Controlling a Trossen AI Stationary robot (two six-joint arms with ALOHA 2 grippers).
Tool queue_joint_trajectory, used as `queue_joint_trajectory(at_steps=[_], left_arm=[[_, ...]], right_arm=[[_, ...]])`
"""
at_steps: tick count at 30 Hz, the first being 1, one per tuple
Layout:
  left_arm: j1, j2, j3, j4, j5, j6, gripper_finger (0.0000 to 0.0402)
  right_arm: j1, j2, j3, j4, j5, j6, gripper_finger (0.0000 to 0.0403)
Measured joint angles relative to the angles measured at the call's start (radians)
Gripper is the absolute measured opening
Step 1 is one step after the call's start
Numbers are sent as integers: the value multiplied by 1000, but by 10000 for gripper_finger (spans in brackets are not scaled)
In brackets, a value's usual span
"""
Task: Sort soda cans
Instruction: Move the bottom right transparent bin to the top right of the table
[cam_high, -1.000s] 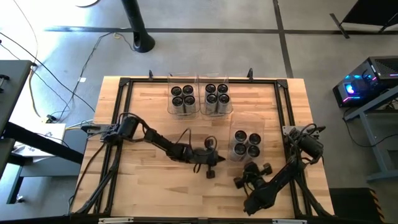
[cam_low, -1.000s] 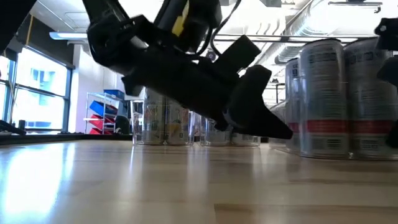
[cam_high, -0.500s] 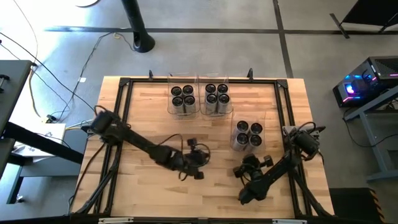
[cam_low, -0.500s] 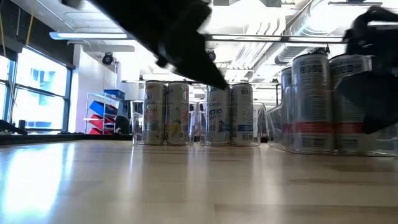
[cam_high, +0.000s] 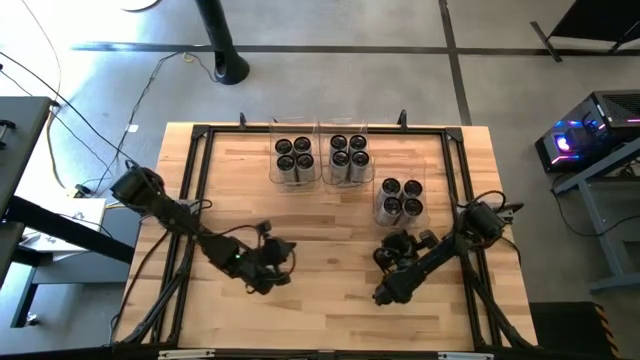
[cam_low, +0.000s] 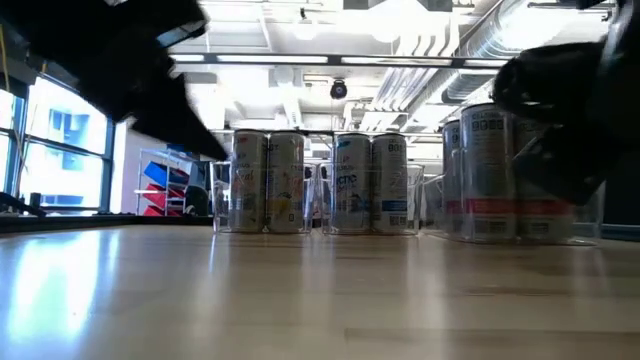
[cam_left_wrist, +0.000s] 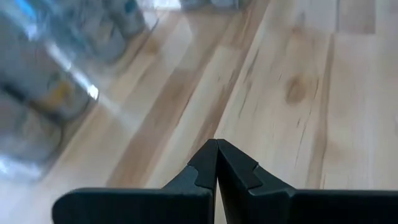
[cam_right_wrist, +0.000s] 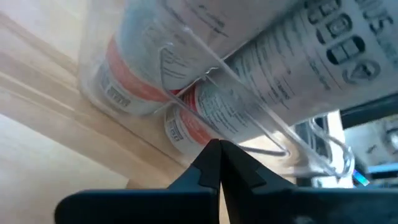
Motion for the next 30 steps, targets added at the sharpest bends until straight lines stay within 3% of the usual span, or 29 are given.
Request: queue_joint_trajectory(at_steps=[12,17,25,28,30], left_arm=[[-74,-17,-120,3,-1,-228,0],[-99,-17,-123,-3,-1,-253,0],[-113,-17,-122,-3,-11,-271,0],[-113,-17,-122,-3,-28,-271,0],[-113,-17,-122,-1,-30,-271,0]], right_arm=[[-172,-2,0,-1,109,-331,0],[-157,-18,13,10,114,-406,0],[-39,-163,-40,40,-133,-470,0],[-21,-258,-142,73,-208,-386,0],[-17,-334,-219,121,-197,-294,0]])
